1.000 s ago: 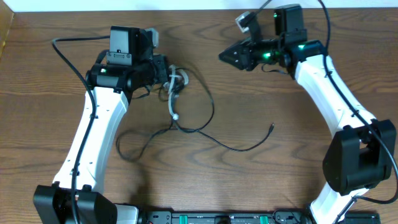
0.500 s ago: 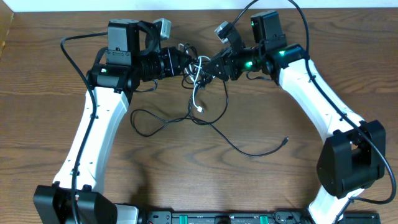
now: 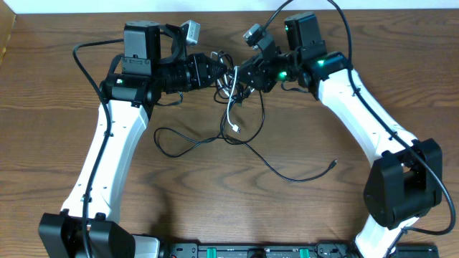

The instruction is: Untangle cables

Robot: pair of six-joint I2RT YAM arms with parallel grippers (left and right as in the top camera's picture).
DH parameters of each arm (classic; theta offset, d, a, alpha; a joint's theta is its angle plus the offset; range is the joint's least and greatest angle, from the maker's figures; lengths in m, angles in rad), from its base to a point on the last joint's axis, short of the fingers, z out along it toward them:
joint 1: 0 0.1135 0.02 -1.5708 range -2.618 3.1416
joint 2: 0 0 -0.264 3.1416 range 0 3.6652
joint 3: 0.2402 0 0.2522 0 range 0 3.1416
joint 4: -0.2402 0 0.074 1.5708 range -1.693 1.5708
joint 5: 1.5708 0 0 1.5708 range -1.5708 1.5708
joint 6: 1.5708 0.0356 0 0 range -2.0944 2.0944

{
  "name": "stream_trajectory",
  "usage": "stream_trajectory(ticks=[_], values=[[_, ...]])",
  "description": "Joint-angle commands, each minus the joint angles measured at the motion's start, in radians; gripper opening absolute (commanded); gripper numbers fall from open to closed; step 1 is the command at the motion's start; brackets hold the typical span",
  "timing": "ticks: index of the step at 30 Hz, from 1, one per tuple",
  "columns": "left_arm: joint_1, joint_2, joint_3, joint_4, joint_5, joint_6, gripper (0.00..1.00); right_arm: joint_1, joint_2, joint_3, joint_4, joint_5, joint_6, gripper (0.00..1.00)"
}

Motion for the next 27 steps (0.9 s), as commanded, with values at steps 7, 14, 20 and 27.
stream_trajectory(ticks=[7,14,20,27], values=[[0.002,-0.008,0.024,0.021,0.048,-0.011,0.07,0.052,0.030,0.007,-0.003,0.035,-0.018,0.01],[0.003,-0.008,0.024,0.016,-0.162,-0.013,0.07,0.024,0.020,0.008,-0.051,0.101,0.023,0.01],[0.003,0.000,0.023,-0.121,-0.776,-0.024,0.08,-0.043,-0.064,0.013,-0.082,0.102,0.084,0.01],[0.002,0.006,0.023,-0.198,-0.902,-0.031,0.08,-0.129,-0.102,0.013,-0.115,0.066,0.106,0.01]])
